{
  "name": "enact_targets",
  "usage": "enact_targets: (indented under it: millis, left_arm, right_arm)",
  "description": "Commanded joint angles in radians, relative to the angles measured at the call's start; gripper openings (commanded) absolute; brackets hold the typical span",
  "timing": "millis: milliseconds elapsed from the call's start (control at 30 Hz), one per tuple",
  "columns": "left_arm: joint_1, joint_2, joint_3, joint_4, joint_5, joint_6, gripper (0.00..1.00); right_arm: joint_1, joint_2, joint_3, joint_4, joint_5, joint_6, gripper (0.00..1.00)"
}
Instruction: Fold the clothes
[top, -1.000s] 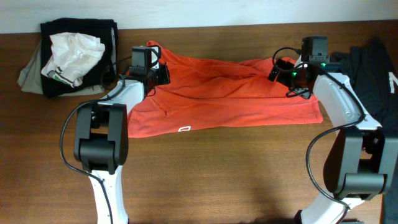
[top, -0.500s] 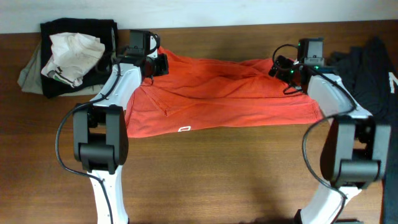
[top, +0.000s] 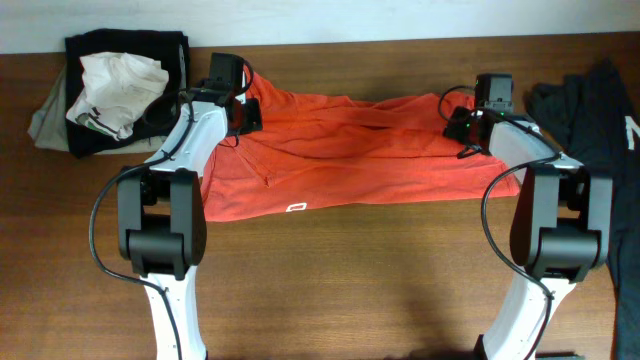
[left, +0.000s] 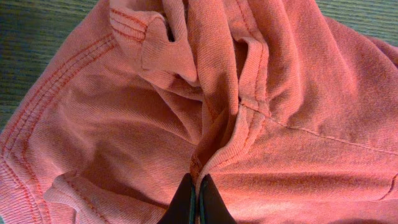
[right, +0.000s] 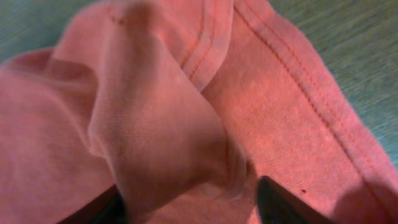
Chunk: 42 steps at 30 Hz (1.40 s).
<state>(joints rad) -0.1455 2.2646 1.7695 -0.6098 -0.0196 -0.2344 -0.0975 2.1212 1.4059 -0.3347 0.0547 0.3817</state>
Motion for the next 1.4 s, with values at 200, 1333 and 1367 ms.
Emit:
enact_targets:
  millis: [200,1333,1367]
  left_arm:
    - [0.000,-0.024,0.014,-0.009,-0.034,0.005,0.01]
    - [0.063,-0.234,0.013,-0.346,-0.127,0.004,0.01]
    - [0.063,-0.234,0.013,-0.346,-0.127,0.004,0.01]
  right_arm:
    - [-0.001,0.019,-0.001,0.022,0.040,-0.008,0.28]
    - [0.025,0.047,0.202,-0.209,-0.043,-0.020,0.64]
    - [0.024,0.053,0.202,-0.207,-0.046,-0.028,0.64]
